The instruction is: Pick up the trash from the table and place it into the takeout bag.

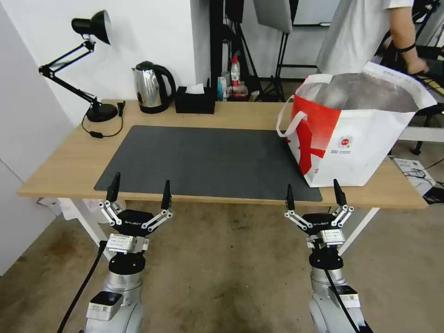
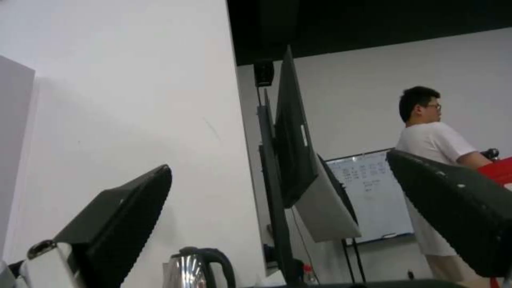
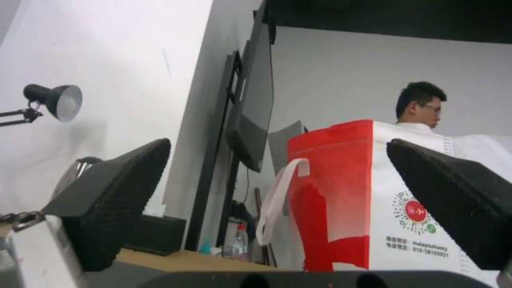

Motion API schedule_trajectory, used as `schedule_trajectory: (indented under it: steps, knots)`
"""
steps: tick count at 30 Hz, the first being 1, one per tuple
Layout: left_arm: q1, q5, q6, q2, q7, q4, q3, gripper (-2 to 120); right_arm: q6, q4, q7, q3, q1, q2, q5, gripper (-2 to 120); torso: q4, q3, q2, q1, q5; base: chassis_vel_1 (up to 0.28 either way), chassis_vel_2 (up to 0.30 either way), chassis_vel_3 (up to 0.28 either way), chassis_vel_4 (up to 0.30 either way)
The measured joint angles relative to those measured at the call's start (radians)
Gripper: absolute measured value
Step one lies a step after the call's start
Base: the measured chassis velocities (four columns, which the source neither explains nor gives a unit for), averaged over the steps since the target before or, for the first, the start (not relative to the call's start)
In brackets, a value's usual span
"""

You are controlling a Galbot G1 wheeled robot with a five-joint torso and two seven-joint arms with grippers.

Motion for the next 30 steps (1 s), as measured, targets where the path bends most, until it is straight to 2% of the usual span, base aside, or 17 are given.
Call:
schedule_trajectory:
  steps: [30]
  knots:
    - [0.000, -0.001, 0.001, 0.001, 0.000, 0.001, 0.000, 100, 0.000, 0.000, 0.000, 0.000, 0.000, 0.000, 0.000, 100, -0.0001, 0.000, 0.000, 0.000, 0.0000, 0.000, 0.000, 0.000, 0.000]
